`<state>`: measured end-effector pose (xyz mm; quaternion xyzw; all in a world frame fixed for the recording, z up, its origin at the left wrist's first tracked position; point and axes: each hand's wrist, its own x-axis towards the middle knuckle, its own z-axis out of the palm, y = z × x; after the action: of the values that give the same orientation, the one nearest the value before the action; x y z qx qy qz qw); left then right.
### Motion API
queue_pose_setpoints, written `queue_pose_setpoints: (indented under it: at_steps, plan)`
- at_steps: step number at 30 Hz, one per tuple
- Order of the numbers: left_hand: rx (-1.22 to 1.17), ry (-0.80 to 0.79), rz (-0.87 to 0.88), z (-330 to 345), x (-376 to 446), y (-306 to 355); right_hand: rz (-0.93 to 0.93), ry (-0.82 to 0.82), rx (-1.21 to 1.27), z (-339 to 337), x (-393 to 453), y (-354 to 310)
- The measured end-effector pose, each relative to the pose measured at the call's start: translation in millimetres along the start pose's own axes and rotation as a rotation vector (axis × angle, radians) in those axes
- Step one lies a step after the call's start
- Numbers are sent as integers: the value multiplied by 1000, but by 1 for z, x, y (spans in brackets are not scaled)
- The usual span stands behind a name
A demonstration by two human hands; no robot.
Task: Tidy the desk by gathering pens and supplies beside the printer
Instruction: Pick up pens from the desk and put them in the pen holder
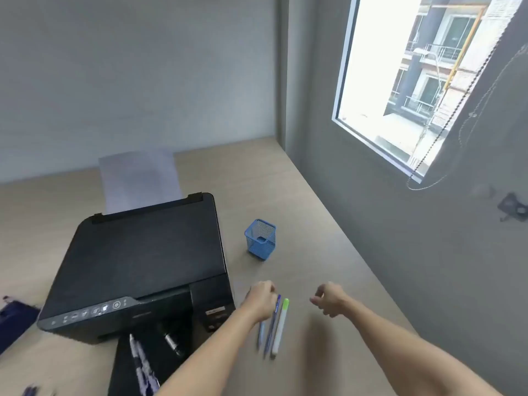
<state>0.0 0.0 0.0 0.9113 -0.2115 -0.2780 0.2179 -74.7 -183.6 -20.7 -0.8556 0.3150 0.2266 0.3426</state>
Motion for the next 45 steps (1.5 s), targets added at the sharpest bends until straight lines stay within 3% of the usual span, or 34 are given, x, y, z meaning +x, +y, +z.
queue_pose_setpoints:
  at_steps: [5,13,17,23,27,29,32,35,40,45]
  plan:
    - [122,-1,-218,37,-1,-28,-37,39,34,35,14,-13]
    - [189,69,-309,58,12,-28,-14,25,-137,53,28,-36]
    - [188,66,-348,68,8,-19,32,13,-98,45,39,-18]
    - [228,82,-268,80,1,-17,13,51,-39,2,64,9]
    - [350,112,-179,78,8,-16,-44,109,226,-40,77,8]
    - [260,131,-208,63,10,0,-123,184,429,-64,84,-5]
    - [71,311,-237,3,28,31,-250,253,805,-96,92,-39]
    - [-43,407,-232,-52,63,43,-341,297,953,-106,97,-79]
    - [176,125,-351,-94,110,48,-400,345,689,-73,111,-122]
    - [200,140,-350,-97,133,44,-405,270,461,-52,122,-126]
